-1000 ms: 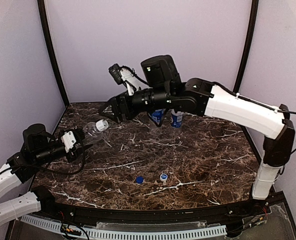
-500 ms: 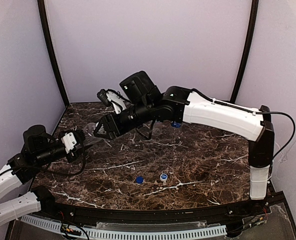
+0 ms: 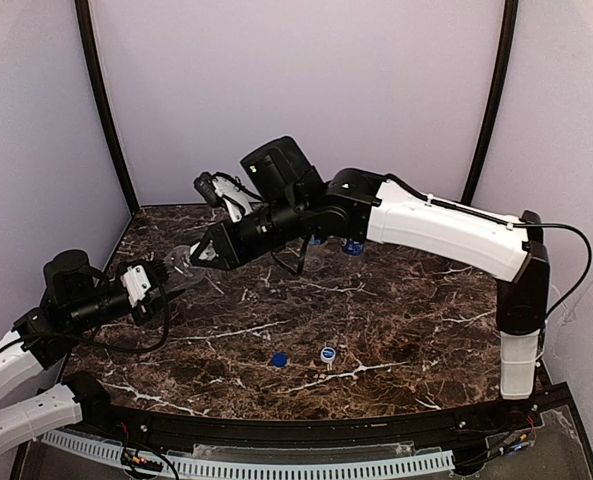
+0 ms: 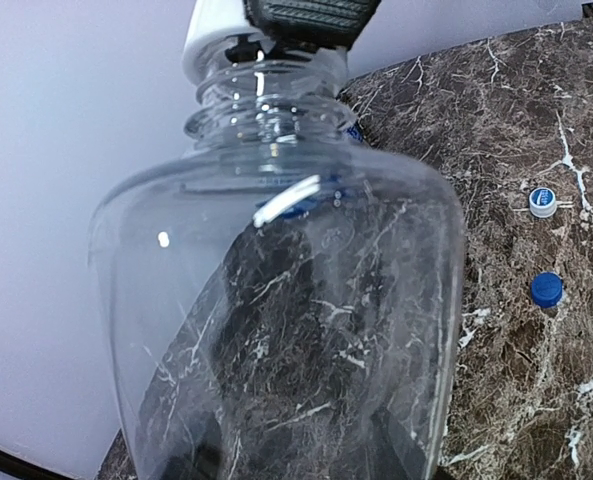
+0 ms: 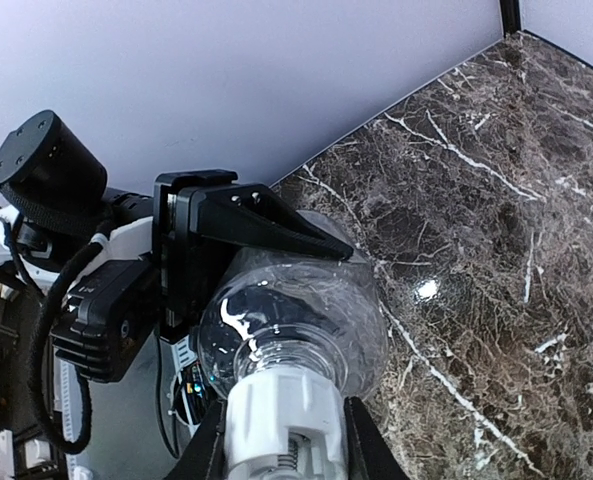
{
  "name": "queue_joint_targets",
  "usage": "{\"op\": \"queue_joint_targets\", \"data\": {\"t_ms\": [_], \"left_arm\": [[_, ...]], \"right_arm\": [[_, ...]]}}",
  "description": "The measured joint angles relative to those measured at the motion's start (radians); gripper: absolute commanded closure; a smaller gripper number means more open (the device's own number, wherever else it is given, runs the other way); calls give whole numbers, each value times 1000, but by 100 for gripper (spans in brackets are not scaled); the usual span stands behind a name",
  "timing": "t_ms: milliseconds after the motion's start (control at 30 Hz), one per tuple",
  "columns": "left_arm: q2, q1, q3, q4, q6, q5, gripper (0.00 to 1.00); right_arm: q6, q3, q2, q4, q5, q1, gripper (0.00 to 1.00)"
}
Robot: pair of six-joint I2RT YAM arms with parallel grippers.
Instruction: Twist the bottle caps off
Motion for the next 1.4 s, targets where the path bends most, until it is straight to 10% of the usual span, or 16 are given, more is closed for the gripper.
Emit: {"op": "queue_joint_targets", "data": {"t_ms": [300,600,1000,1167,1400], "left_arm": [[-5,6,35,-117,-20,82,58],[-2,-23,61,-399,103,401,62],[-2,-5,61,-514,202,347,62],[-17,-5,46,-457,146,279,62],[-40,9,-16,-300,-14,181,61]], "right_arm": [[-190,-27,-10,-5,-22,9,100],[-1180,-501,-267,232,216,222,100],[-2143,-803,-291,718,526,301,100],[-2058,-793,-335,751,604,293,100],[-1294,-649,-479,473,702,155,100]]}}
